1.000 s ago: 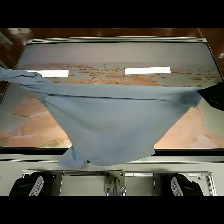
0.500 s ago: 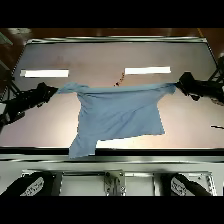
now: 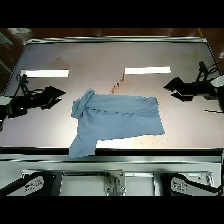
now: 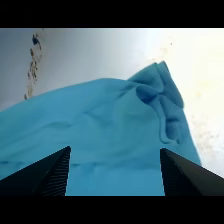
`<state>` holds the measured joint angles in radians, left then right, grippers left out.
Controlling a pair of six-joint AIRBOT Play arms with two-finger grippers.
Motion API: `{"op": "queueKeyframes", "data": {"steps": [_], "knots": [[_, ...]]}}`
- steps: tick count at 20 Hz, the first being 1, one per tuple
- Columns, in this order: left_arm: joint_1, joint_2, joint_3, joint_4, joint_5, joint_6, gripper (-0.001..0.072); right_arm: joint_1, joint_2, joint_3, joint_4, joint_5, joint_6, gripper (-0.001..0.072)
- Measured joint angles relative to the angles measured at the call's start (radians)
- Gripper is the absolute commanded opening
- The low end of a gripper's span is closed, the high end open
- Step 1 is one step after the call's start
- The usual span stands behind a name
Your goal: Fold the shirts.
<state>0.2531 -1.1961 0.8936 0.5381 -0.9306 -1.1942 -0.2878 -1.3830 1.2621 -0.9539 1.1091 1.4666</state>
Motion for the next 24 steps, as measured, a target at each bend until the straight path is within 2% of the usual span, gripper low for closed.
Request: {"op": "queueKeyframes", "data": {"steps": [3,4,5,6,8,11,15,24], "knots": [[0.199,0.017,0.068,0.224,-0.312,-0.037,0.0382,-0.136,-0.006,0.081,-0.071,0.246,-0.045,0.0667],[0.252,0.031,0.065,0.308,-0.404,-0.051,0.0442,-0.172,-0.006,0.083,-0.088,0.318,-0.059,0.0668],[0.296,0.049,0.046,0.375,-0.467,-0.065,0.0571,-0.2,-0.007,0.072,-0.099,0.376,-0.069,0.0667],[0.332,0.07,0.01,0.424,-0.505,-0.082,0.0613,-0.222,-0.008,0.05,-0.113,0.422,-0.079,0.0667],[0.364,0.1,-0.091,0.467,-0.554,-0.087,0.0613,-0.25,-0.008,-0.018,-0.115,0.465,-0.101,0.0667],[0.347,0.119,-0.249,0.489,-0.562,-0.089,0.0602,-0.268,-0.008,-0.117,-0.065,0.473,-0.131,0.0667],[0.251,0.127,-0.407,0.436,-0.494,-0.076,0.0589,-0.277,-0.008,-0.178,-0.014,0.439,-0.155,0.0666],[0.027,-0.004,-0.483,0.37,-0.35,-0.074,0.0582,-0.279,-0.008,-0.2,0.006,0.388,-0.177,0.0666]]}}
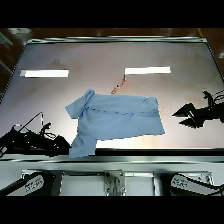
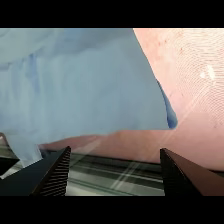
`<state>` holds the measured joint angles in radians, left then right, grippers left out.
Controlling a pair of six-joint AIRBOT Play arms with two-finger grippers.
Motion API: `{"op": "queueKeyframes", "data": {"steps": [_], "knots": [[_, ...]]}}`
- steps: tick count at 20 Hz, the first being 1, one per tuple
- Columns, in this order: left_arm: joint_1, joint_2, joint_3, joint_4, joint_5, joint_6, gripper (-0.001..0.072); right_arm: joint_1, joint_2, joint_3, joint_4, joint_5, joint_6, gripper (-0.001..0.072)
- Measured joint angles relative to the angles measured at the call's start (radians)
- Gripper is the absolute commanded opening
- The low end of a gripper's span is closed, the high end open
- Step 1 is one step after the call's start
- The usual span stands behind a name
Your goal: Fold the shirts.
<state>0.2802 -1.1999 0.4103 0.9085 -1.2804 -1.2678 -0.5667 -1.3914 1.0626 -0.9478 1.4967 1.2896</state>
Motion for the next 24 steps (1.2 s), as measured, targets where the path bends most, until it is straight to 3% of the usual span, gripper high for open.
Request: {"op": "queueKeyframes", "data": {"steps": [1,2,4,7,17,24], "knots": [[-0.018,-0.016,-0.001,-0.005,0.008,0.0,0.0561,0.0,0.0,0.0,0.002,-0.004,0.0,0.0666],[-0.034,-0.029,-0.002,-0.012,0.018,0.0,0.0467,0.0,0.0,-0.001,0.003,-0.005,-0.001,0.0666],[-0.061,-0.047,-0.003,-0.037,0.047,0.0,0.042,0.0,0.0,-0.001,0.003,-0.007,-0.001,0.0666],[-0.085,-0.059,0.0,-0.079,0.096,0.002,0.0036,0.0,0.0,-0.001,0.003,-0.013,0.0,0.0666],[-0.098,-0.056,0.085,-0.114,0.064,0.025,0.0037,0.0,-0.005,-0.097,-0.008,-0.092,-0.014,0.0667],[-0.098,-0.044,0.136,-0.116,0.02,0.025,0.0036,0.065,-0.117,-0.156,0.009,-0.161,-0.052,0.0667]]}}
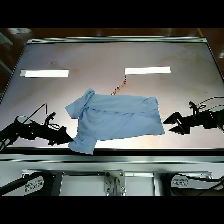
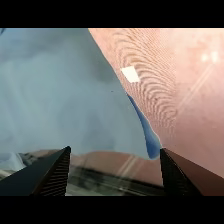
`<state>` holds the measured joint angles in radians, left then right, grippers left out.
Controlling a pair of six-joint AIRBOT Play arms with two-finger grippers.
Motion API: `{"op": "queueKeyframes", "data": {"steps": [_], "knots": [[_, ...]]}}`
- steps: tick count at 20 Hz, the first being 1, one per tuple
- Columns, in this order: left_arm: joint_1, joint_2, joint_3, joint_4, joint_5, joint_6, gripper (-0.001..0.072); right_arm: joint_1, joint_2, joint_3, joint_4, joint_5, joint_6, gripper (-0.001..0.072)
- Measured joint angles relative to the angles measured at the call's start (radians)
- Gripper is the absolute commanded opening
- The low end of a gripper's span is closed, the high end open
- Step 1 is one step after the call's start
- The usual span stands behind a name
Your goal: Fold the shirts.
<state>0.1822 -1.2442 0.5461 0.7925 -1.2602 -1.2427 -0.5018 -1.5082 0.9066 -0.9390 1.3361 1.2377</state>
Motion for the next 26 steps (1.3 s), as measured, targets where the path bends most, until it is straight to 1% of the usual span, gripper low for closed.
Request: {"op": "queueKeyframes", "data": {"steps": [4,5,6,7,8,11,14,16,19,20,23,25,26], "knots": [[0.0,0.035,0.005,0.0,-0.008,0.0,0.0036,0.071,-0.074,-0.005,0.0,-0.022,-0.009,0.066],[0.0,0.048,0.006,0.0,-0.01,0.0,0.0036,0.085,-0.085,-0.005,0.006,-0.018,-0.006,0.0599],[0.0,0.063,0.007,0.0,-0.011,0.0,0.0036,0.099,-0.096,-0.006,0.008,-0.026,-0.003,0.0437],[0.0,0.077,0.008,0.0,-0.011,0.0,0.0036,0.111,-0.102,-0.006,0.004,-0.045,-0.002,0.0159],[0.0,0.092,0.012,0.0,-0.012,0.0,0.0035,0.122,-0.108,-0.007,0.002,-0.068,-0.001,0.0064],[0.0,0.145,0.044,0.003,-0.014,-0.001,0.0033,0.148,-0.106,0.006,0.075,-0.058,-0.024,0.006],[0.009,0.233,0.17,0.045,-0.014,-0.032,0.0034,0.157,-0.037,0.072,0.19,0.032,-0.108,0.0059],[0.026,0.303,0.33,0.072,-0.001,-0.056,0.0035,0.159,0.054,0.166,0.265,0.101,-0.168,0.0059],[0.045,0.402,0.674,0.092,0.093,-0.075,0.0035,0.161,0.249,0.385,0.338,0.13,-0.213,0.0059],[0.05,0.427,0.792,0.093,0.141,-0.079,0.0035,0.161,0.32,0.463,0.348,0.111,-0.222,0.006],[0.058,0.489,1.118,0.098,0.28,-0.084,0.0035,0.161,0.541,0.658,0.335,-0.051,-0.219,0.006],[0.059,0.523,1.26,0.1,0.328,-0.087,0.0035,0.163,0.677,0.739,0.286,-0.187,-0.167,0.0059],[0.06,0.541,1.304,0.105,0.346,-0.088,0.0035,0.163,0.739,0.765,0.239,-0.238,-0.119,0.0059]]}}
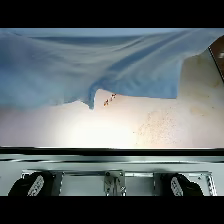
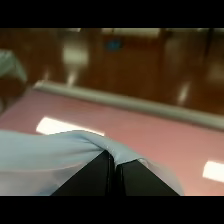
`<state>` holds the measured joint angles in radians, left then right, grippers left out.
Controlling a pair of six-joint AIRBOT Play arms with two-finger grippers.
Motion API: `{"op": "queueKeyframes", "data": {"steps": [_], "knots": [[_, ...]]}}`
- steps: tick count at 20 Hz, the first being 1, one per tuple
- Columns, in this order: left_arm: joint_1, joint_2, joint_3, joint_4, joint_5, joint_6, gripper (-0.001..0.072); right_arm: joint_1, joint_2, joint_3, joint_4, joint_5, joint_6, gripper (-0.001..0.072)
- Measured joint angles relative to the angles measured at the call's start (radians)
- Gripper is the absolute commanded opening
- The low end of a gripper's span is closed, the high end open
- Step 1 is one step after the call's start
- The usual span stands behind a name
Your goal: Fold the shirts.
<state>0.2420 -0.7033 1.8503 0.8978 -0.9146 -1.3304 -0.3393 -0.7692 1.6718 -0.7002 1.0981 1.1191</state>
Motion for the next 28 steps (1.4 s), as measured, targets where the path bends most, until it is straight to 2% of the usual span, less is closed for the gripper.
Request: {"op": "queueKeyframes", "data": {"steps": [2,4,8,12,16,19,24,28], "knots": [[0.0,0.031,0.061,0.031,0.018,-0.002,0.0035,0.0,0.093,0.032,-0.109,-0.045,0.106,0.0059],[0.0,0.045,0.088,0.087,0.0,-0.002,0.0036,0.0,0.153,0.049,-0.217,-0.015,0.193,0.006],[0.0,0.051,0.071,0.169,-0.072,-0.002,0.0035,0.0,0.181,0.06,-0.339,0.161,0.279,0.0059],[0.0,0.037,-0.042,0.238,-0.106,-0.002,0.0035,0.0,0.104,0.063,-0.401,0.343,0.318,0.006],[0.0,-0.03,-0.172,0.281,-0.07,-0.003,0.0035,0.0,-0.074,0.063,-0.439,0.472,0.346,0.0059],[0.0,-0.128,-0.242,0.265,-0.053,-0.004,0.0036,0.002,-0.253,0.063,-0.446,0.49,0.351,0.006],[-0.011,-0.36,-0.297,0.124,-0.035,-0.005,0.0036,0.04,-0.59,0.064,-0.466,0.412,0.354,0.006],[-0.072,-0.578,-0.307,0.023,-0.024,-0.004,0.0035,0.101,-0.806,0.064,-0.481,0.324,0.354,0.0067]]}}
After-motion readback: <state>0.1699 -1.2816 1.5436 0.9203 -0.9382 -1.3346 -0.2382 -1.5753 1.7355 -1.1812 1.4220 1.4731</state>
